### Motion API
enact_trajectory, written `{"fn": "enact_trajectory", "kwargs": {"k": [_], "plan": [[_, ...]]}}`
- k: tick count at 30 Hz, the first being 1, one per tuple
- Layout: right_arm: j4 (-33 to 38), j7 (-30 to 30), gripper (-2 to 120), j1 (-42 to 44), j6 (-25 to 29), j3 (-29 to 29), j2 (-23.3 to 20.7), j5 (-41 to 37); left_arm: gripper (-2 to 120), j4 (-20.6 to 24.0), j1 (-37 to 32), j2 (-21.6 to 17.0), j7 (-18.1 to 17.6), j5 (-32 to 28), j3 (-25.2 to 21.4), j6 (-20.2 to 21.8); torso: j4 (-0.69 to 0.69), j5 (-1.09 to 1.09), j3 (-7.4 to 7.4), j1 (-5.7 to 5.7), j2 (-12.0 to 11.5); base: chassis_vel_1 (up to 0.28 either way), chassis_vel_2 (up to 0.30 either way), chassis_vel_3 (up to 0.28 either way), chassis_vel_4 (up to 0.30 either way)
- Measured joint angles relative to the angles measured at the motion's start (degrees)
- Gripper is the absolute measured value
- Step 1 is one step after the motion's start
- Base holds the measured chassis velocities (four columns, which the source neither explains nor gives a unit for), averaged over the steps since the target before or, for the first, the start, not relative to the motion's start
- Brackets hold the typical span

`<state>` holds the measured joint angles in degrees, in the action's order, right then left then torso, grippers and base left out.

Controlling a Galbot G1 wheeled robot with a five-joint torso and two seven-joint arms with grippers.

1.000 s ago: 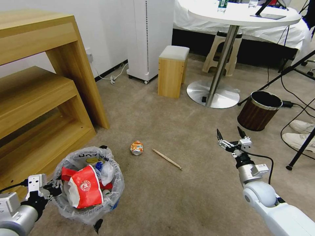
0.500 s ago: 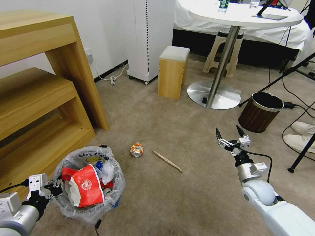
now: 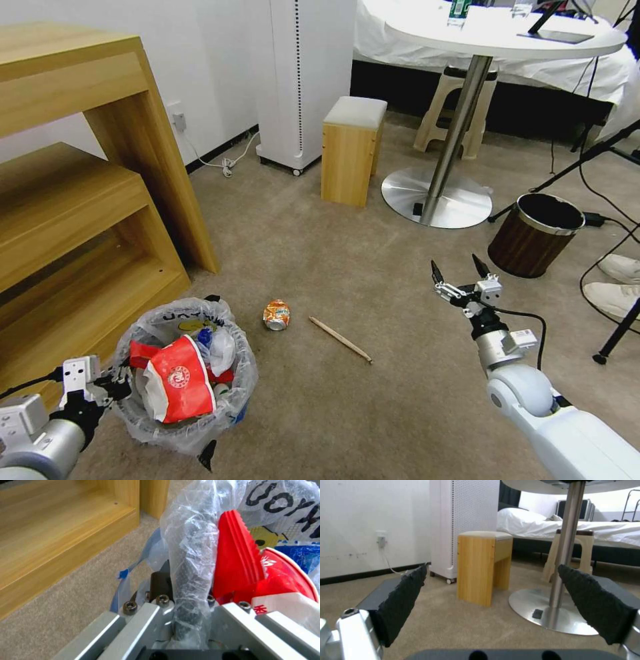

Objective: Pick up the trash bin and place the garbage on the floor into it.

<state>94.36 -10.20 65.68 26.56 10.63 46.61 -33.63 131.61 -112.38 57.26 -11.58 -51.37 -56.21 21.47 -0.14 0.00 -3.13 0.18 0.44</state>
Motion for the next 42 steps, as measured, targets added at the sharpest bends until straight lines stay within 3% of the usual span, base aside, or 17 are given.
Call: {"fn": "enact_trajectory", "kwargs": {"k": [27,38,40,42], "plan": [[0.6,2.0,100,0.3,1.0,0.0,-1.3,0.1,1,1.9,-1.0,1.5,-0.1,1.3,0.0,-0.1,0.0,0.0,0.0,0.0,0.0,-0.078,0.075,0.074,-0.074],[-3.1,9.1,100,-1.3,5.2,-3.7,-2.0,-4.5,1,3.6,-1.1,4.5,-0.2,5.4,2.9,-0.5,0.0,0.0,-0.01,0.01,0.0,-0.066,0.067,0.056,-0.063],[-5.6,15.9,100,-3.7,6.1,-7.8,-2.8,-9.5,1,3.9,-1.7,5.0,0.1,6.3,3.3,-0.8,0.0,0.0,0.0,0.0,0.0,0.0,0.0,0.0,0.0],[-6.1,17.8,100,-4.4,6.3,-9.1,-3.1,-11.2,1,3.9,-1.6,5.1,0.1,6.4,3.3,-0.8,-0.01,0.0,0.01,0.0,0.0,0.0,0.0,0.0,0.0]]}}
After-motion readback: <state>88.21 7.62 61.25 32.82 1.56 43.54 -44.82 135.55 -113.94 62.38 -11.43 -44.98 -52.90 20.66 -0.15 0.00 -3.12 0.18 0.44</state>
